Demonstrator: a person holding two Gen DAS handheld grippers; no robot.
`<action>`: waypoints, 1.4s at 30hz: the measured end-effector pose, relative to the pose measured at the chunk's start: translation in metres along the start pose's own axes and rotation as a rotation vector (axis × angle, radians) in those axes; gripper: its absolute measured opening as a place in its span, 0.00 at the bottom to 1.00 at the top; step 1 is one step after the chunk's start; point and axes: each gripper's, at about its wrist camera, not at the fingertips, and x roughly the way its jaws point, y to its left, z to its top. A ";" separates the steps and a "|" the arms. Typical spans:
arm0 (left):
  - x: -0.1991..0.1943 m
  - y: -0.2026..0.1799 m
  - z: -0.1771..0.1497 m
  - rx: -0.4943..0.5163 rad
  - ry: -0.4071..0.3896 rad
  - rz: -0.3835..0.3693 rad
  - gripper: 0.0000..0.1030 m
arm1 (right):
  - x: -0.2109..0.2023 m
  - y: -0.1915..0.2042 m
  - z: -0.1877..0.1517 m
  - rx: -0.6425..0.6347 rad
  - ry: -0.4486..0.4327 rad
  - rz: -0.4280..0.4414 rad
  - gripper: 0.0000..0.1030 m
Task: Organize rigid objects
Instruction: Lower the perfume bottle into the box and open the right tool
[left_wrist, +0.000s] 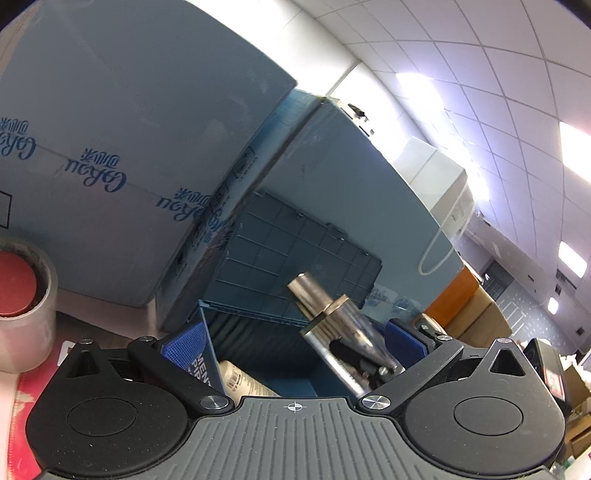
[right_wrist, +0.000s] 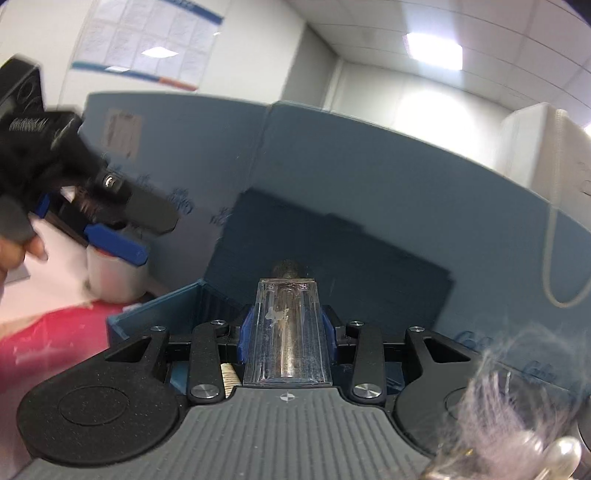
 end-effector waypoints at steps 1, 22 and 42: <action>-0.001 0.002 -0.001 0.000 0.001 0.000 1.00 | 0.001 0.001 0.000 -0.010 0.004 0.010 0.33; 0.003 -0.002 -0.004 0.014 0.027 -0.019 1.00 | 0.004 0.004 0.012 -0.228 0.144 0.238 0.34; 0.007 -0.005 -0.007 0.019 0.051 -0.042 1.00 | 0.066 -0.023 0.025 -0.073 0.447 0.324 0.37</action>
